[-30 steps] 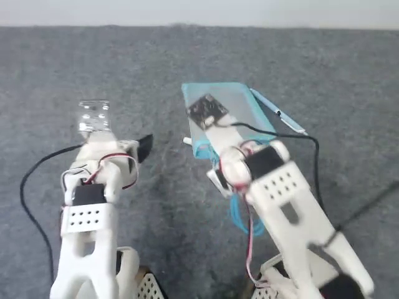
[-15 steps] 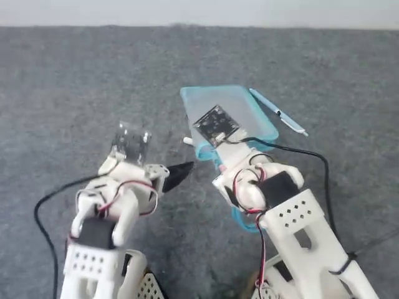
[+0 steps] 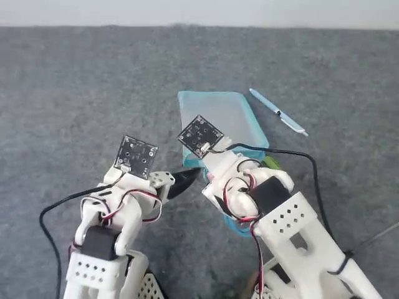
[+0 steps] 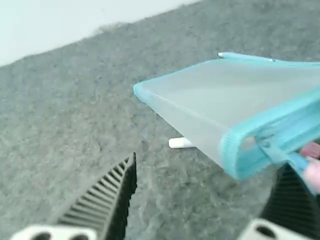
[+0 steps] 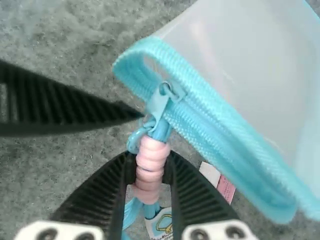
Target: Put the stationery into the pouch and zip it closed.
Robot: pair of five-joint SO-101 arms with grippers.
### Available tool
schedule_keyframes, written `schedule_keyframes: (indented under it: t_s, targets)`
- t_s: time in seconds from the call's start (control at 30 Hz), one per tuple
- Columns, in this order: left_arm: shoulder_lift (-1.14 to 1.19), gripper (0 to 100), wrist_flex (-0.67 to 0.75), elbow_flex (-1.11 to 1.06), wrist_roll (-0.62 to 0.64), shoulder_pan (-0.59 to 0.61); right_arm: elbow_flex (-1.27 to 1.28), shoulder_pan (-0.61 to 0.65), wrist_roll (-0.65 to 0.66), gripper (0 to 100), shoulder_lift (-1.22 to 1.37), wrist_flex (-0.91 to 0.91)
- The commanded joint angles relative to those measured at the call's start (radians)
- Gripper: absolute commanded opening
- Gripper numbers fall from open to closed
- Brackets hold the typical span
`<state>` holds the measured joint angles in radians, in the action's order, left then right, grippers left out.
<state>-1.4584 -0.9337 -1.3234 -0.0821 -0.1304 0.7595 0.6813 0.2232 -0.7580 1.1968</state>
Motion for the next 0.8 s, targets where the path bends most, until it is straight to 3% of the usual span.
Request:
schedule_keyframes:
  t_s: [0.0,0.17,0.53,0.77]
  targets:
    - [0.055,40,0.109,0.013,-0.003,0.077,-0.012,0.010,0.014,0.6,-0.059,0.019]
    - [0.186,40,0.206,0.018,-0.003,0.097,-0.005,0.005,0.029,0.6,-0.133,0.051]
    - [0.276,40,0.261,0.045,0.081,0.100,0.008,0.016,0.072,0.6,-0.226,0.093]
    - [0.275,40,0.345,-0.001,0.170,0.097,0.011,0.150,0.081,0.6,-0.271,0.107]
